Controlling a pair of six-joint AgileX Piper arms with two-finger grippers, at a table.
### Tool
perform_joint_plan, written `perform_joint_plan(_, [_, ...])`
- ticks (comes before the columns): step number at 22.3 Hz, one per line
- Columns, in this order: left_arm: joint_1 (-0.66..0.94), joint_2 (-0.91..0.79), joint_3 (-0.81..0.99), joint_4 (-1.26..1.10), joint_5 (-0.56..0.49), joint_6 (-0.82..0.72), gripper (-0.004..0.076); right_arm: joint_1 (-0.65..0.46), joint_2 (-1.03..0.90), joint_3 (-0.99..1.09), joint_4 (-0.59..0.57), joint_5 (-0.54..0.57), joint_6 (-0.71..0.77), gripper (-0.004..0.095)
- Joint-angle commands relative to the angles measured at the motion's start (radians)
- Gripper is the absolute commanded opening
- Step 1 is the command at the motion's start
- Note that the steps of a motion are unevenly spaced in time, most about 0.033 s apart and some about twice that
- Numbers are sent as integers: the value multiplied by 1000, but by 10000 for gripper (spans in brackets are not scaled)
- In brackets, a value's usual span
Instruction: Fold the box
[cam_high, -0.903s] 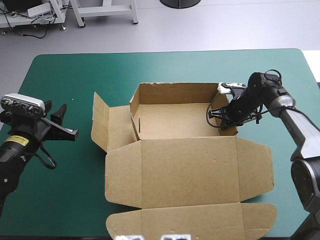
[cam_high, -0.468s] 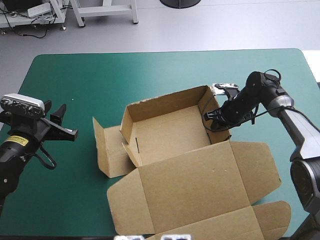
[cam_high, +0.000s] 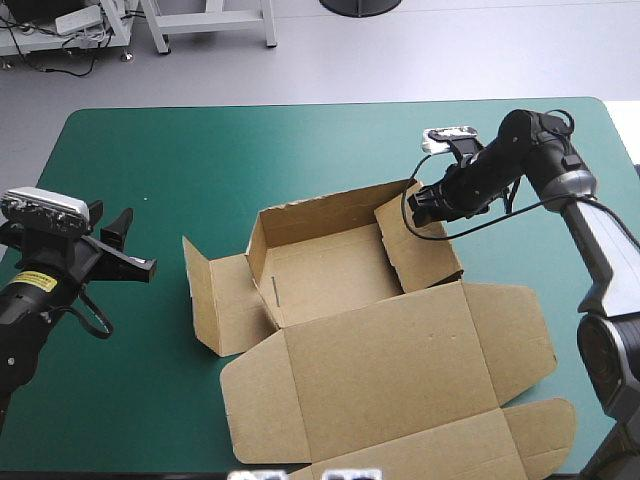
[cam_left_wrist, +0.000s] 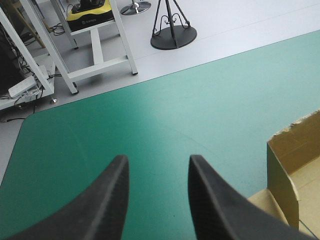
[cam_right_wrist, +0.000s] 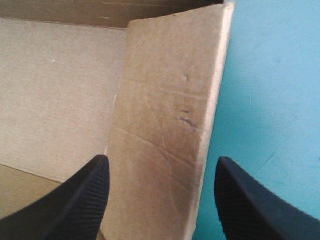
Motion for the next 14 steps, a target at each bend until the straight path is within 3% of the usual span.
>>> perform_joint_plan(1, [-7,-6,-27,-10,-70,-4,279,1,-5,-37,-9,21,-4,575])
perform_joint_plan(5, [-7,-6,-27,-10,-67,-4,279,10,41,-37,-11,21,-4,576])
perform_joint_plan(9, [-7,-6,-27,-12,-67,-4,279,90,106,-38,-47,21,2,545])
perform_joint_plan(11, [-7,-6,-27,-12,-65,-4,279,130,147,-38,-130,21,48,393])
perform_joint_plan(13, [-7,-6,-27,-12,-65,-4,279,140,169,-38,-177,21,73,64])
perform_joint_plan(14, [-7,-6,-27,-12,-65,-4,279,138,171,-42,-181,21,73,-22])
